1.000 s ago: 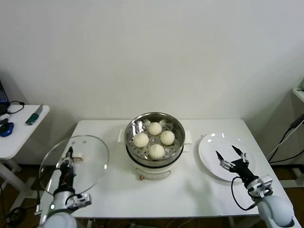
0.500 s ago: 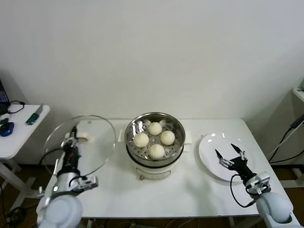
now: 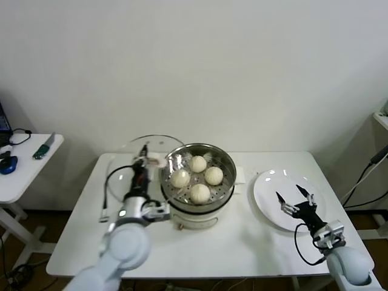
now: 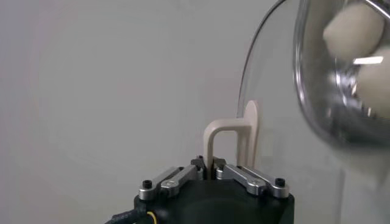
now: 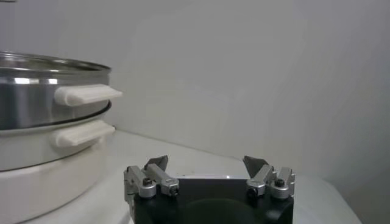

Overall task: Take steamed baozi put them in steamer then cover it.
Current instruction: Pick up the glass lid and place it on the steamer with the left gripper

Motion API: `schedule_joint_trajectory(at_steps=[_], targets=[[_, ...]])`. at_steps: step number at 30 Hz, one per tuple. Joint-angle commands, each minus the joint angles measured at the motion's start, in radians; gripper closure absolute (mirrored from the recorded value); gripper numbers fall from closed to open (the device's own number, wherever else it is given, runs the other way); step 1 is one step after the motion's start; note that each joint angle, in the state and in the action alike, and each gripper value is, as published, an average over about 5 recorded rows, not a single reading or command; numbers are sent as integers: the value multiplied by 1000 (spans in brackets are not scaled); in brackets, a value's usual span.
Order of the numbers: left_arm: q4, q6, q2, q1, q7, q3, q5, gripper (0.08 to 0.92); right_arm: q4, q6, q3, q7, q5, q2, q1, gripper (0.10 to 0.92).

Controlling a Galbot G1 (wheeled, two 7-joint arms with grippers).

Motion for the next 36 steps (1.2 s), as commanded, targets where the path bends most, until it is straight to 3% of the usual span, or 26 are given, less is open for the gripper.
schedule_joint_trajectory(at_steps=[1, 14, 36], targets=[[179, 49, -270, -177, 94, 209, 145, 845, -10, 9, 29, -2, -9, 2, -11, 203], [320, 49, -425, -184, 99, 179, 238, 845, -11, 28, 70, -7, -10, 3, -45, 203], [411, 49, -427, -183, 109, 137, 284, 845, -20, 37, 73, -14, -17, 16, -44, 203]])
